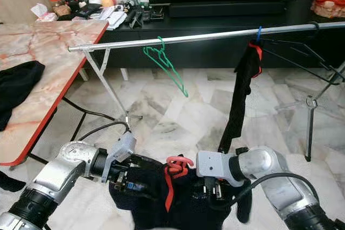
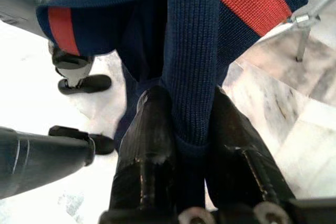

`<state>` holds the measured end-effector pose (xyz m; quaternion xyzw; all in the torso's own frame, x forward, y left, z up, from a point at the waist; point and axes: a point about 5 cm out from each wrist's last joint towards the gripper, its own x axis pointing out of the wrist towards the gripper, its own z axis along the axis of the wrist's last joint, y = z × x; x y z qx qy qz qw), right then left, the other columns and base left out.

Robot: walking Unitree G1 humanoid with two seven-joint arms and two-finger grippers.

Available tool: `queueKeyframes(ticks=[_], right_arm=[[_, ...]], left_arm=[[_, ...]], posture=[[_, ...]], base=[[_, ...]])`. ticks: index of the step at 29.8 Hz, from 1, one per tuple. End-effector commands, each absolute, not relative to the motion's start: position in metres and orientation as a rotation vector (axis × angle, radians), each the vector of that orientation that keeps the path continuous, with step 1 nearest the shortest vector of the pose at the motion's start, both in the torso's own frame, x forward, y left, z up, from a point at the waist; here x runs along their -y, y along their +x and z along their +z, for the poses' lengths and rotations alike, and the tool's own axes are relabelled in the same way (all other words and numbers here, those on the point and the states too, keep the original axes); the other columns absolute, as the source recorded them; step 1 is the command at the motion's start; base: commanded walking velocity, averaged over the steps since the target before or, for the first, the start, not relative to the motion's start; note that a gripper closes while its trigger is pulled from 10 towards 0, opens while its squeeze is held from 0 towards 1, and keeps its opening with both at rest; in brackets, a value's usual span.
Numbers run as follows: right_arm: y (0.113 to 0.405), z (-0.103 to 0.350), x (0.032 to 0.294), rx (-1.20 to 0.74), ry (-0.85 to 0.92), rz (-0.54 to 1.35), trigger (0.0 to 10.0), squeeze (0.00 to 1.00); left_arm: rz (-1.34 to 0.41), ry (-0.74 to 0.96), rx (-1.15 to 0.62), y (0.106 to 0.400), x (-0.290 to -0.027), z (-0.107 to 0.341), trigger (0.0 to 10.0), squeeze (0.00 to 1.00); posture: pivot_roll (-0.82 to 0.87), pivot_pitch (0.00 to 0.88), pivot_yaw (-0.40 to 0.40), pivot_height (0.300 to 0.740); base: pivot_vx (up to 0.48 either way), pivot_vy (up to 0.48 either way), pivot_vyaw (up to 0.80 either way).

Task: Hang hanger

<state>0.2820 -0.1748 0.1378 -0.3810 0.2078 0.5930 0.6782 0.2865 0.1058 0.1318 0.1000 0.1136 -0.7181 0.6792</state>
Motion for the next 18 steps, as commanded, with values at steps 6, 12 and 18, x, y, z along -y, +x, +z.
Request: queueKeyframes(ticks=[6, 12, 18], right_arm=[[0.279, 0.149, 0.168, -0.419, -0.862, 1.367, 0.0, 0.0], [0.275, 0.142, 0.174, -0.469, -0.864, 1.369, 0.0, 0.0], [0.274, 0.141, 0.178, -0.494, -0.871, 1.37, 0.0, 0.0]], left_arm=[[-1.624, 0.335, -0.276, 0.288, -0.115, 0.132, 10.0, 0.0], [-1.511, 0.4, -0.158, 0.3, -0.116, 0.144, 10.0, 0.0], [-1.58, 0.577, -0.083, 0.294, -0.118, 0.154, 10.0, 0.0]], posture=[[-0.09, 0.132, 0.111, 0.74], [-0.09, 0.14, 0.115, 0.74], [-0.09, 0.144, 0.115, 0.74]], base=[[0.0, 0.0, 0.0], [0.0, 0.0, 0.0], [0.0, 0.0, 0.0]])
